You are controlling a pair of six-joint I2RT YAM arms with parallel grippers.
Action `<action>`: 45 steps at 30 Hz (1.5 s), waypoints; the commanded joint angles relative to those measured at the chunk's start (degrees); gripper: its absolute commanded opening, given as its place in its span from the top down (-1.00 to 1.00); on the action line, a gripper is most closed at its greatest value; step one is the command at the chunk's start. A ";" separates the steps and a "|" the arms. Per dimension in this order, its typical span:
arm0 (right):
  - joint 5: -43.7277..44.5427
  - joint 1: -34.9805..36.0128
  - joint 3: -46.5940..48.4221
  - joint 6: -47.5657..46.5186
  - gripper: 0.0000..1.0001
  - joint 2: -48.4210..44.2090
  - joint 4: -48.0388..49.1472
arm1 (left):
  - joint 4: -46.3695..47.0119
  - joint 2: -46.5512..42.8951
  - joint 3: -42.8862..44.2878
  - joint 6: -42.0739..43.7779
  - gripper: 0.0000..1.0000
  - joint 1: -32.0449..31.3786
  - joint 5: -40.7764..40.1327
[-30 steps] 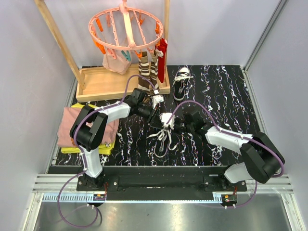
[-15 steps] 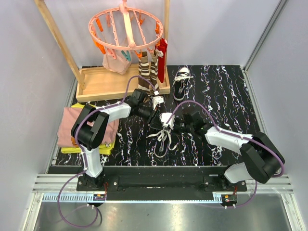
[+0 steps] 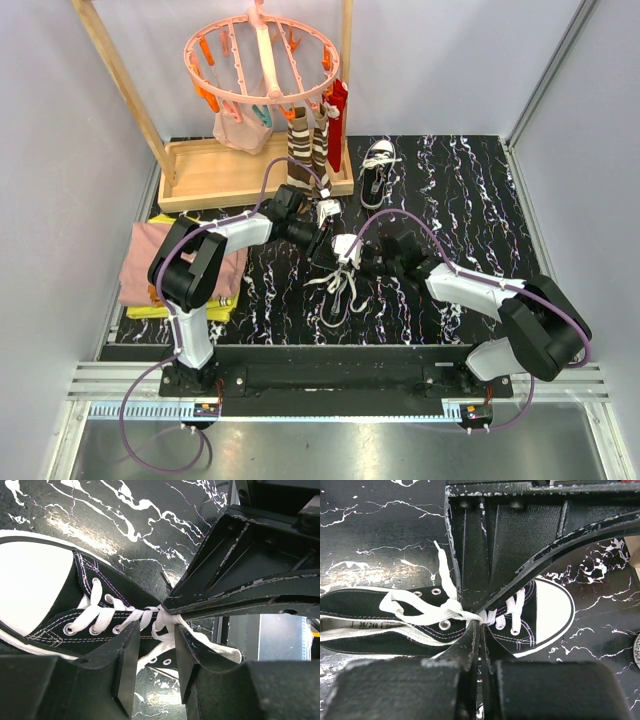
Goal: Tie the shoes
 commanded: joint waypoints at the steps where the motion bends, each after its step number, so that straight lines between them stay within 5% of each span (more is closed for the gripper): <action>1: 0.51 0.85 0.61 1.28 1.00 -1.87 2.57 | 1.96 0.61 2.36 0.72 0.24 -0.38 1.28; 26: -0.90 0.94 0.17 2.69 1.00 -2.57 3.01 | 3.72 0.52 2.19 1.34 0.02 -0.91 2.95; 32: -1.42 0.94 0.26 3.04 1.00 -2.48 3.01 | 4.07 0.87 2.37 1.07 0.34 -0.91 3.12; 37: -1.16 0.85 0.17 2.51 1.00 -2.48 2.74 | 4.07 0.00 1.40 1.60 0.96 -0.47 3.47; 45: 1.91 0.94 0.43 1.98 0.90 -3.27 0.90 | 1.71 -1.59 0.08 3.53 1.00 1.64 3.04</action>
